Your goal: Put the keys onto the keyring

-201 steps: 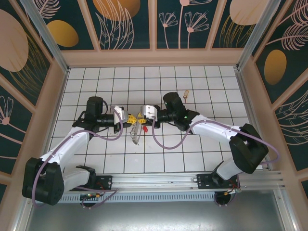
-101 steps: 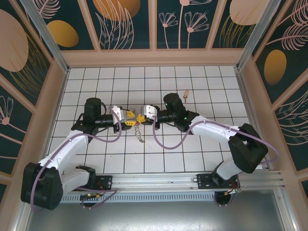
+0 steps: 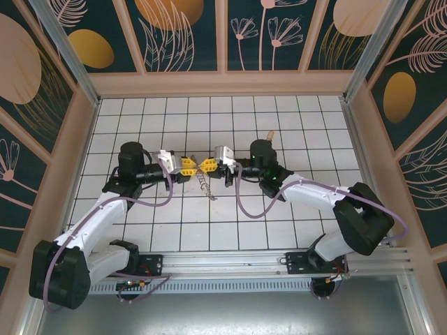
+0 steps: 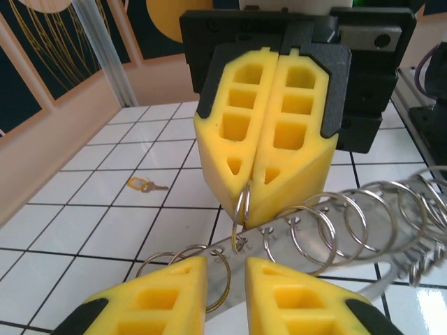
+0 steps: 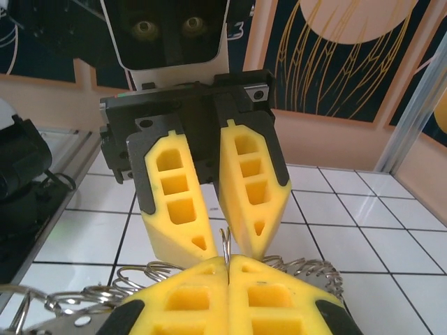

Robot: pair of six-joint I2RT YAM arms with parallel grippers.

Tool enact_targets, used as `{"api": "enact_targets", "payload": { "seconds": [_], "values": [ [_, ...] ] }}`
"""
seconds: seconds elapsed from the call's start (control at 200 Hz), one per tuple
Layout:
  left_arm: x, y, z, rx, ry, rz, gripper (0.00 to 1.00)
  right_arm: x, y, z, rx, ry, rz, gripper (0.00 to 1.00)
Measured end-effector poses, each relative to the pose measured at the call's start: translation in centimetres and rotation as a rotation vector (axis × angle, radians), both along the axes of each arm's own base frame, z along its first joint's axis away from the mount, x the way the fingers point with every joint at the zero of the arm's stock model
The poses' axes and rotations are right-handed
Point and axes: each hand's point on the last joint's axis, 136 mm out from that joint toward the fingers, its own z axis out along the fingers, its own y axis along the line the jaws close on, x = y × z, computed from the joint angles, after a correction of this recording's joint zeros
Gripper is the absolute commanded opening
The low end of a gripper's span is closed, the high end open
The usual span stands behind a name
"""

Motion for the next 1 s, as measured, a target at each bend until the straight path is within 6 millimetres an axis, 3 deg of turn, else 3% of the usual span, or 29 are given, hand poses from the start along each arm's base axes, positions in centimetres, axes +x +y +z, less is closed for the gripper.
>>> {"api": "enact_targets", "payload": {
  "seconds": [0.29, 0.49, 0.636, 0.771, 0.836, 0.996],
  "values": [
    [0.2, -0.3, 1.2, -0.058, 0.035, -0.010, 0.20, -0.1, 0.0, 1.1, 0.041, -0.016, 0.008, 0.00],
    [-0.1, -0.5, 2.0, -0.092, 0.044, -0.039, 0.23, -0.1, 0.0, 1.9, 0.068, -0.042, 0.006, 0.00],
    [-0.6, -0.7, 2.4, -0.108, 0.046, -0.072, 0.24, -0.1, 0.0, 1.4, 0.061, -0.035, 0.002, 0.00],
    [-1.0, -0.7, 2.5, -0.112, 0.049, -0.093, 0.18, 0.0, 0.0, 0.8, 0.050, -0.023, -0.002, 0.00],
    [-1.0, -0.7, 2.5, -0.112, 0.050, -0.095, 0.00, 0.0, 0.0, 0.7, 0.048, -0.021, -0.002, 0.00],
    [-1.0, -0.8, 2.4, -0.109, 0.049, -0.099, 0.00, 0.0, 0.0, 0.7, 0.049, -0.013, -0.003, 0.00]
  ]
}}
